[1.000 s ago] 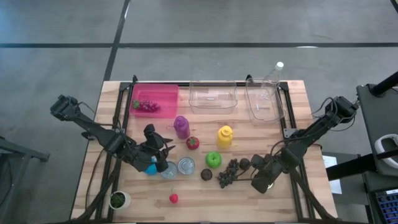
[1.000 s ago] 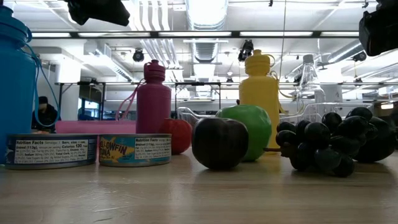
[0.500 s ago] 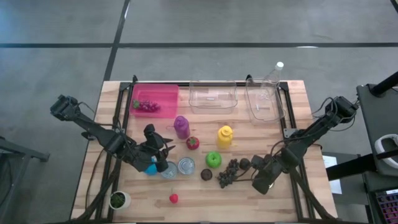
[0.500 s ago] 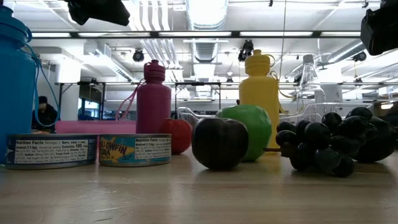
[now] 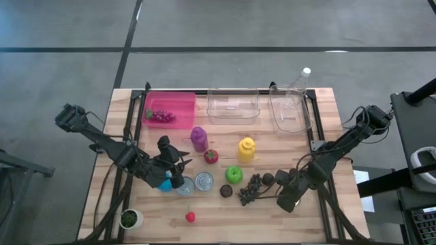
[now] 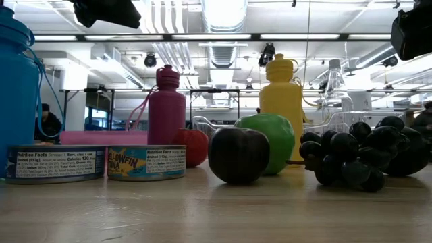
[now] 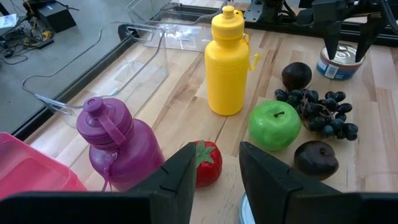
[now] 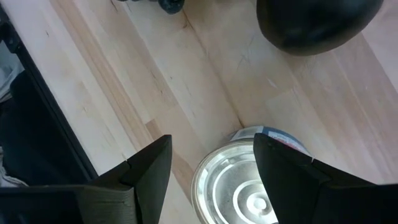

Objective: Pick & Place Food Item
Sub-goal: Put the blue and pink tuna can into the left transparent bin

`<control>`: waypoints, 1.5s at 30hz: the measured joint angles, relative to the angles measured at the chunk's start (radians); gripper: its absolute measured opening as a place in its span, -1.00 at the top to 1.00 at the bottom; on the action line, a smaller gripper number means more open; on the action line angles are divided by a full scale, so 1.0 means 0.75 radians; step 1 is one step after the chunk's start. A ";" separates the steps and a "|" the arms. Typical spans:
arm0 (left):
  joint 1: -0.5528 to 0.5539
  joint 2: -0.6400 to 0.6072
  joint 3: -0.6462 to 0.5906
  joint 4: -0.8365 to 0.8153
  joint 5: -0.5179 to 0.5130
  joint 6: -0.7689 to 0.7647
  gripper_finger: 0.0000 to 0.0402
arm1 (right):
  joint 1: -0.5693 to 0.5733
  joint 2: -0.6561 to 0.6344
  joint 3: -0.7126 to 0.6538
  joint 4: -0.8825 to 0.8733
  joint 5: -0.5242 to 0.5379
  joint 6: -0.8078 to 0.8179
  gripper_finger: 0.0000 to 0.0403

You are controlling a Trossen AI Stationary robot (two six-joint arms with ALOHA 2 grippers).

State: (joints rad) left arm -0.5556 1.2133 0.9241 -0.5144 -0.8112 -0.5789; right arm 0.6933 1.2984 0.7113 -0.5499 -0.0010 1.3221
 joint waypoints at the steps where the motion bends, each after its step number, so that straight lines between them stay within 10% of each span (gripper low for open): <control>1: 0.000 0.000 0.000 0.000 0.000 0.000 0.38 | 0.000 0.000 0.000 0.000 0.000 -0.004 -0.11; 45: 0.000 0.000 -0.001 -0.001 0.015 0.003 0.39 | 0.000 0.002 -0.067 -0.002 0.077 -0.031 -0.11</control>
State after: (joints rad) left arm -0.5556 1.2133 0.9234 -0.5148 -0.7998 -0.5766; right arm 0.6933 1.2999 0.6606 -0.5517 0.0569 1.2988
